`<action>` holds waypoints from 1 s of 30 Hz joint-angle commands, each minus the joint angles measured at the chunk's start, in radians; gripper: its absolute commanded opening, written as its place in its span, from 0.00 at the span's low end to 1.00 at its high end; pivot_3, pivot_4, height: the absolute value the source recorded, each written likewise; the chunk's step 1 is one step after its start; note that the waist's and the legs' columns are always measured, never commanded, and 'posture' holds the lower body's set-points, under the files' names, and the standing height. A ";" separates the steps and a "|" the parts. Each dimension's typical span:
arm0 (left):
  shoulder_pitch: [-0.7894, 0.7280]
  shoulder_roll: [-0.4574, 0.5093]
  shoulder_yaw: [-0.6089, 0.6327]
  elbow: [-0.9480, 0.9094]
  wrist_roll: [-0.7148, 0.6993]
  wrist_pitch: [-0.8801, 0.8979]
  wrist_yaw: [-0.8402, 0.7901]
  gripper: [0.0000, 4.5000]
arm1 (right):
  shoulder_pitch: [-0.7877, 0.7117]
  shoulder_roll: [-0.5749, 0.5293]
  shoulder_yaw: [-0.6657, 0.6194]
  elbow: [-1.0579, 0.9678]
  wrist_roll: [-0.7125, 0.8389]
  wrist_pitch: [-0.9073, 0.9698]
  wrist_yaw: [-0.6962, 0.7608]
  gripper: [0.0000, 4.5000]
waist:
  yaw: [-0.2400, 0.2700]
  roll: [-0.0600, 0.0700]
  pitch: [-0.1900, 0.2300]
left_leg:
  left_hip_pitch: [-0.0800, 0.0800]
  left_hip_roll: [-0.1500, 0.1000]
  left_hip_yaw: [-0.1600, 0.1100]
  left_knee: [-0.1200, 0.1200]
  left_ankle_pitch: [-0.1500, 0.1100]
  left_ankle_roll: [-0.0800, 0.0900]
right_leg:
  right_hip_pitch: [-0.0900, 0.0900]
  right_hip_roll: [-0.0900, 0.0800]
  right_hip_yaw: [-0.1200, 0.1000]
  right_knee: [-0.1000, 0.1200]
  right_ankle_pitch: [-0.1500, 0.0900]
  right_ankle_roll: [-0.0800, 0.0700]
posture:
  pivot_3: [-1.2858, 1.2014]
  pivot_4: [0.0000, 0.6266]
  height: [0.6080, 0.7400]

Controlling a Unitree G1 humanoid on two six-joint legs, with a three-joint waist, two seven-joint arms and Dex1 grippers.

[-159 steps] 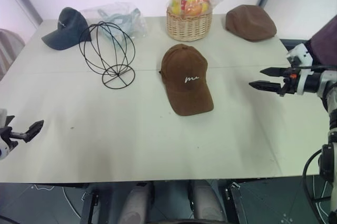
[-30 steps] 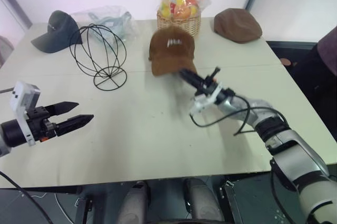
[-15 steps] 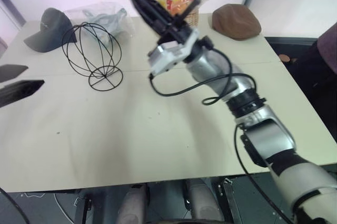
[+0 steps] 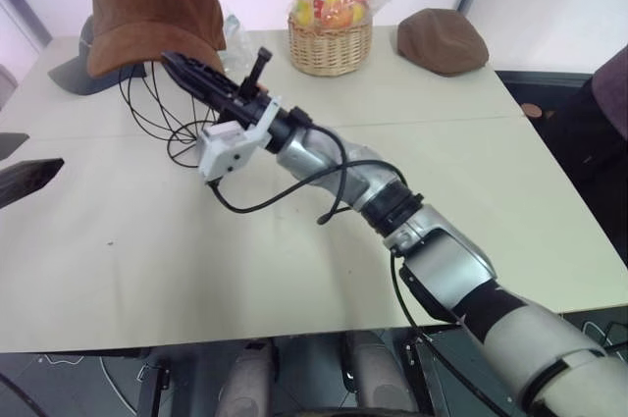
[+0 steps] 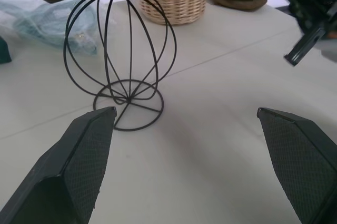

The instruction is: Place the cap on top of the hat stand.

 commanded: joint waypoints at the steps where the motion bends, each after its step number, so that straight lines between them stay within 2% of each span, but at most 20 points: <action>1: -0.008 -0.007 0.037 -0.029 -0.021 -0.003 0.022 1.00 | -0.052 0.036 0.029 0.049 -0.040 0.010 -0.069 0.00 | 0.000 0.000 0.000 | 0.000 0.000 0.000 0.000 0.000 0.000 | 0.000 0.000 0.000 0.000 0.000 0.000 | 0.52 0.24 1.00; 14: -0.005 0.009 0.045 -0.043 -0.046 0.013 0.037 1.00 | -0.095 0.125 0.128 0.330 -0.093 0.027 -0.209 0.00 | -0.005 0.000 0.000 | 0.000 0.000 0.000 0.000 0.000 0.000 | -0.001 0.001 0.000 0.000 0.000 0.000 | 0.52 0.24 1.00; 23: -0.002 -0.006 0.053 -0.064 -0.046 0.027 0.054 1.00 | -0.060 0.172 0.171 0.359 -0.085 -0.014 -0.202 0.00 | -0.021 0.000 0.000 | 0.000 0.000 0.000 -0.001 0.000 -0.001 | -0.001 0.001 0.000 0.000 0.000 0.000 | 0.52 0.24 1.00; 30: 0.004 -0.023 0.052 -0.071 -0.044 0.019 0.071 1.00 | 0.007 0.176 0.230 0.261 -0.099 -0.064 -0.162 0.00 | -0.029 0.000 0.000 | 0.000 0.000 -0.001 -0.001 0.000 -0.001 | -0.001 0.001 0.000 0.001 0.000 0.000 | 0.52 0.24 1.00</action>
